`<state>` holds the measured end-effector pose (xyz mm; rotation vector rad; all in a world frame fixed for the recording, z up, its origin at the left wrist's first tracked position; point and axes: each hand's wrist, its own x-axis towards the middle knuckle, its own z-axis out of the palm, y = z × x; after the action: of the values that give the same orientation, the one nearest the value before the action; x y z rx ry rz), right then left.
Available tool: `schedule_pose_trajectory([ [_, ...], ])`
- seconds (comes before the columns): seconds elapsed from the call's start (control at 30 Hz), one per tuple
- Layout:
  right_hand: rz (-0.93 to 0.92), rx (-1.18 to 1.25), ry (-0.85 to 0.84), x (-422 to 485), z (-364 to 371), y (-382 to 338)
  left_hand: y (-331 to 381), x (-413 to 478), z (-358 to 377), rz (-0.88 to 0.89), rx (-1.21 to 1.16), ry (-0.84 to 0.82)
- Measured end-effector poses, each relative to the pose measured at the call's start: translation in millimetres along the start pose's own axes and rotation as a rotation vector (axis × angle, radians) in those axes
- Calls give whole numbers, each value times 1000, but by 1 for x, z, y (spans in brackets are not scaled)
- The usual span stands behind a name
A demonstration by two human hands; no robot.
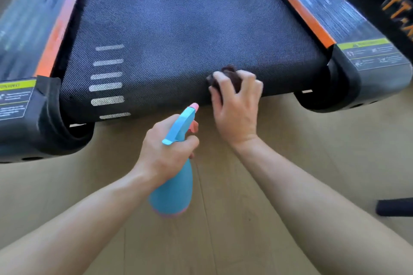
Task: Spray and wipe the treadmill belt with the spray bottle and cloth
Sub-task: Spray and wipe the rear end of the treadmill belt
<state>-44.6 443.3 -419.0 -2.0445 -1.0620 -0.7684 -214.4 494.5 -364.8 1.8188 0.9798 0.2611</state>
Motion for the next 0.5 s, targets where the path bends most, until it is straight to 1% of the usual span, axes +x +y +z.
schedule_pose_trajectory([
  [0.07,-138,-31,-17,3,-3,5,1,1,-2,5,-21,1],
  [0.1,-173,-68,-13,9,-8,19,0,1,-4,8,-30,-2],
  [0.13,-153,-105,0,14,-14,36,0,0,-5,7,-37,-9],
  [0.2,9,-147,57,22,-26,70,-5,-1,-10,-3,-48,-19],
  [0.27,151,-147,94,22,-29,83,-10,-2,-14,-10,-51,-22],
  [0.33,217,-154,96,22,-20,69,-14,-2,-17,-17,-51,-21],
  [0.4,214,-151,83,22,-11,45,-16,-1,-20,-16,-47,-24],
  [0.5,47,-124,16,19,0,11,-17,2,-21,-10,-43,-30],
])
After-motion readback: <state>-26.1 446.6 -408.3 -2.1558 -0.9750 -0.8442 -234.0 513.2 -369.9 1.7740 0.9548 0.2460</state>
